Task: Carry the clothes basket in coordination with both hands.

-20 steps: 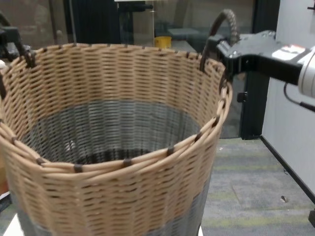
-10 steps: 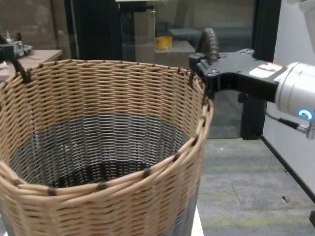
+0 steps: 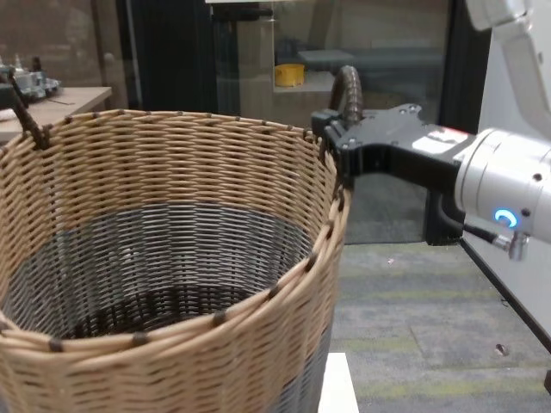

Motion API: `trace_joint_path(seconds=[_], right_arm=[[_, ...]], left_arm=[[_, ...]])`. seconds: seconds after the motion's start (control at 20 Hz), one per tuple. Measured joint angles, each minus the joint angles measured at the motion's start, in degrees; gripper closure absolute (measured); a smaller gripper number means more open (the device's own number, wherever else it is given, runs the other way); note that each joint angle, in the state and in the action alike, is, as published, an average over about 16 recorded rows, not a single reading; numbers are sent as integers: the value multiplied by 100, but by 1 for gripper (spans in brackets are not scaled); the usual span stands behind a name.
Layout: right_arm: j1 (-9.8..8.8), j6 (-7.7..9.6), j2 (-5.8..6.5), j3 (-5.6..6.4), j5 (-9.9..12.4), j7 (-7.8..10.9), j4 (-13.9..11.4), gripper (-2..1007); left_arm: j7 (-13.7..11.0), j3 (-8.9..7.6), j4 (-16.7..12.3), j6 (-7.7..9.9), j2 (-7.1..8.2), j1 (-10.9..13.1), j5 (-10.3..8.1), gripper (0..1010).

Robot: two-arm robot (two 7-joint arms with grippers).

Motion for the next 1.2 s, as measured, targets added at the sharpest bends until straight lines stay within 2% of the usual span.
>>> trace_joint_path(seconds=[0.65,1.2], right_arm=[[129,-93,-179,-99,-204,-28,434,975],[220,-215,-334,-177,-347,-15,779,975]], left_arm=[[-216,87,885,-492,-317,-336,321,1009],[-407,78,1466,-868,-453,-341,438,1009]])
